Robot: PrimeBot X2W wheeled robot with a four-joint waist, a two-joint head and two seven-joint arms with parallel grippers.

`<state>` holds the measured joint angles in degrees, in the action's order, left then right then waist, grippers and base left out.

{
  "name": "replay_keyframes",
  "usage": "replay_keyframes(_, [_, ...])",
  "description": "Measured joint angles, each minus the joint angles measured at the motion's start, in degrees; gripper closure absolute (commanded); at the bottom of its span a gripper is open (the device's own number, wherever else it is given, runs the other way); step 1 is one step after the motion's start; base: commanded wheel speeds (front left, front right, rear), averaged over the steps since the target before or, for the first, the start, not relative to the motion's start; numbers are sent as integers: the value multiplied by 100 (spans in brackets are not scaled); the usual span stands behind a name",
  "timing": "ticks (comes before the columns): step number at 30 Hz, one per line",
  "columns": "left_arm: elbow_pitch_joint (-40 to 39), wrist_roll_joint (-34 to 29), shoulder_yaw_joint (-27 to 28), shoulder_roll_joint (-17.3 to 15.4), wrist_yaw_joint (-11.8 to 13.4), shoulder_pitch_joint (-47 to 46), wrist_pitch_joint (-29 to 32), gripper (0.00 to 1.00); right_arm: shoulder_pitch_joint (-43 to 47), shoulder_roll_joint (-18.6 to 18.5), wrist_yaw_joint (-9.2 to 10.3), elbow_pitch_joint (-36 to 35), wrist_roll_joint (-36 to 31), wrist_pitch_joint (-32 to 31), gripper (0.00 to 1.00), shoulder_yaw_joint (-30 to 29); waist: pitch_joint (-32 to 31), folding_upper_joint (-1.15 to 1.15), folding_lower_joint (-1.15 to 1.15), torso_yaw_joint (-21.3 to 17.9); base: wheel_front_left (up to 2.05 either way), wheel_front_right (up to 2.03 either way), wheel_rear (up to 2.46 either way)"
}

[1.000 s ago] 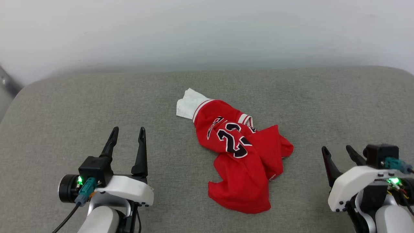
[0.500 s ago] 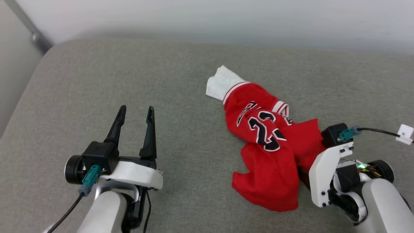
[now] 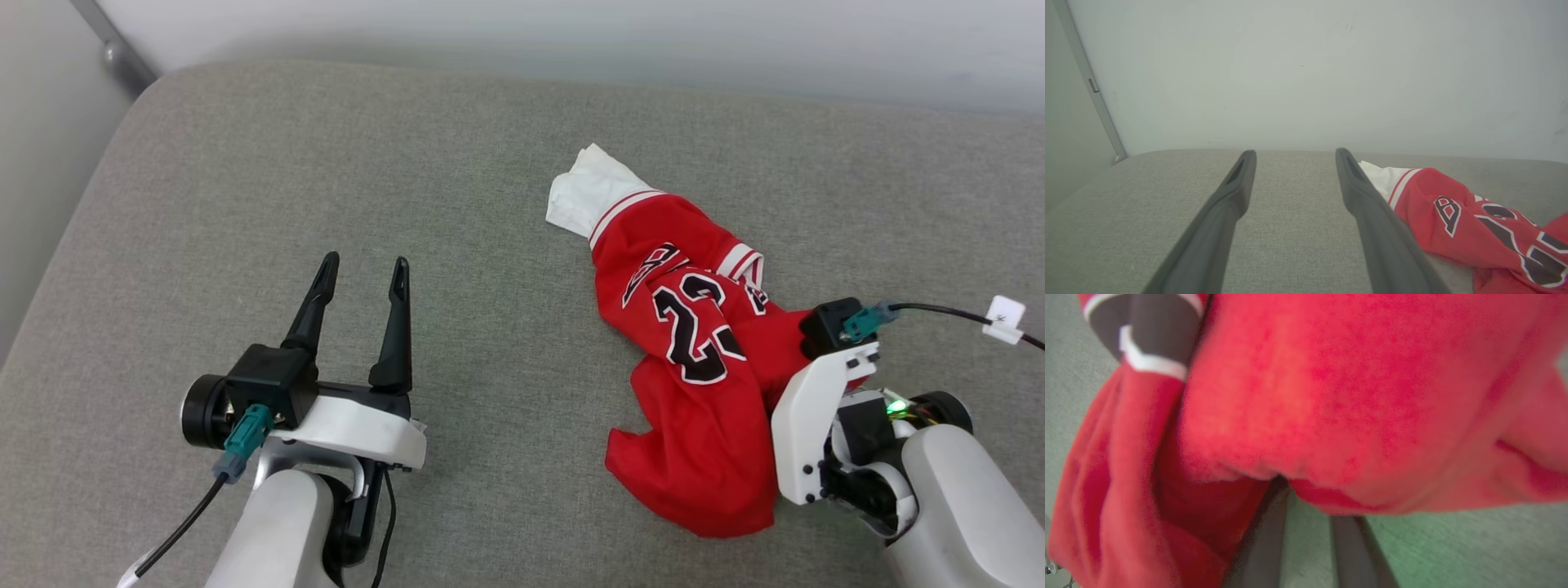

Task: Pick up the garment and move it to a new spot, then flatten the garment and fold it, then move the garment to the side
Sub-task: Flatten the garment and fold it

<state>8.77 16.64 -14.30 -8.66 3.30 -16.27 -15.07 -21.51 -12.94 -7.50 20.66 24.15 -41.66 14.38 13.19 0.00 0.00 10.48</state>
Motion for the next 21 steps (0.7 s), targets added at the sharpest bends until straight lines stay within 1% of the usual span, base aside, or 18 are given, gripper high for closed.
replay_keyframes(3, [46, -110, 54, 13, -29, 20, 0, 0, -1, -41, -1, -37, 29, 193, 100, 104, -89, 0, 0, -70, 0, 0, 0])
replay_keyframes(6, [88, -136, 155, 25, -77, 81, 0, 0, 1, -134, -3, -260, -26, 467, 100, 87, -192, 0, 0, -181, 0, 0, 0])
replay_keyframes(9, [104, -185, 231, 30, -79, 155, 0, 0, -56, -258, -1, -636, -142, 679, 100, -88, -302, 0, 0, -333, 0, 0, 0])
replay_keyframes(12, [113, -198, 315, 32, -78, 255, 0, 0, -46, -341, -1, -1014, -260, 773, 100, -396, -406, 0, 0, -513, 0, 0, 0])
replay_keyframes(14, [98, -231, 359, 33, -74, 313, 0, 0, 34, -365, -1, -1237, -333, 790, 100, -748, -466, 0, 0, -640, 0, 0, 0])
replay_keyframes(17, [93, -233, 424, 26, -71, 393, 0, 0, 425, -315, -1, -1424, -469, 748, 100, -1415, -552, 0, 0, -825, 0, 0, 0])
replay_keyframes(19, [91, -234, 464, 24, -69, 439, 0, 0, 720, -244, -1, -1424, -535, 676, 100, -1933, -601, 0, 0, -935, 0, 0, 0])
replay_keyframes(21, [81, -235, 488, 18, -59, 468, 0, 0, 1028, -91, -1, -1311, -568, 624, 100, -2448, -637, 0, 0, -1030, 0, 0, 0])
